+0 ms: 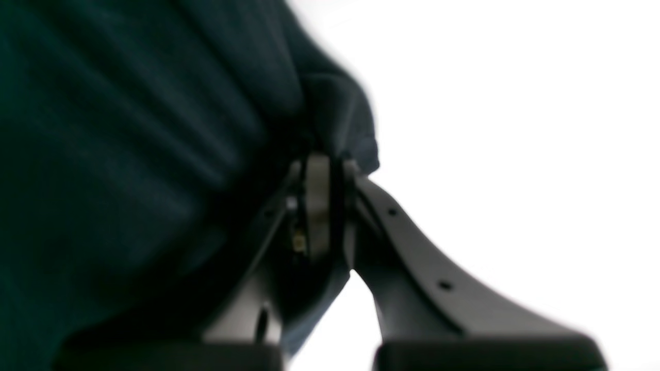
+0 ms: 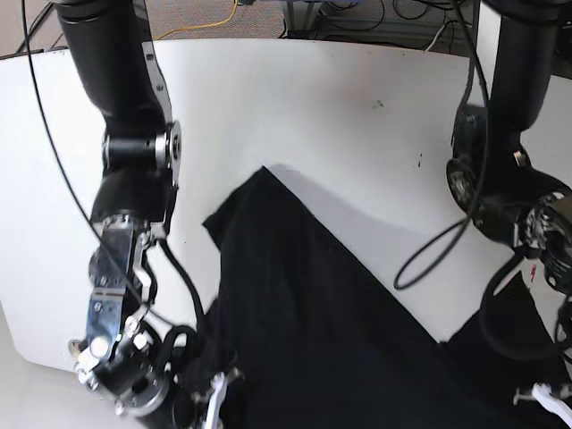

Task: Layout the t-shirt on the table in an organized manner, then fold the t-shirt properly
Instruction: 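Lift the t-shirt high with both grippers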

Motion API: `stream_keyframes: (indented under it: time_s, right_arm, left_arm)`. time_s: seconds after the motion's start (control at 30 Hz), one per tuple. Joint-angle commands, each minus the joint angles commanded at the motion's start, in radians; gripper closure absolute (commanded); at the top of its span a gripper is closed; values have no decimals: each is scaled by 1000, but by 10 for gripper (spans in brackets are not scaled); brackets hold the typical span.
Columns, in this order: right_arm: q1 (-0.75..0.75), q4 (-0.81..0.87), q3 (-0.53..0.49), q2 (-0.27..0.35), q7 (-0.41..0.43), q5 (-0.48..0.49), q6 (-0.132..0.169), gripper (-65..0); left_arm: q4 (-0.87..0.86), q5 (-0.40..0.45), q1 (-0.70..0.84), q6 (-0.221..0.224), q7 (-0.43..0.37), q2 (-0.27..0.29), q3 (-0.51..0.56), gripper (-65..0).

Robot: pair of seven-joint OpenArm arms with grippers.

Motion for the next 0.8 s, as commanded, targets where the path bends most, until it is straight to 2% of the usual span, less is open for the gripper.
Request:
stream_keyframes:
  time_s: [0.23, 0.4, 0.53, 0.7, 0.8]
  right_arm:
    - [275, -55, 0, 9, -72, 0, 0, 0]
    - [336, -49, 0, 26, -157, 2, 0, 0]
    - [316, 32, 2, 49, -215, -2, 0, 0]
    - [172, 180, 5, 92, -270, 0, 0, 0]
    - [51, 276, 6, 123, -290, 0, 0, 0]
  left_arm:
    - [-178, 0, -284, 12, -9, 0, 32, 0]
    - [-264, -3, -359, 11, -54, 0, 38, 0]
    - [-267, -5, -356, 9, -55, 0, 40, 0]
    - [-264, -6, -296, 6, -21, 2, 40, 0]
    - [-221, -6, -238, -20, 2, 2, 40, 0]
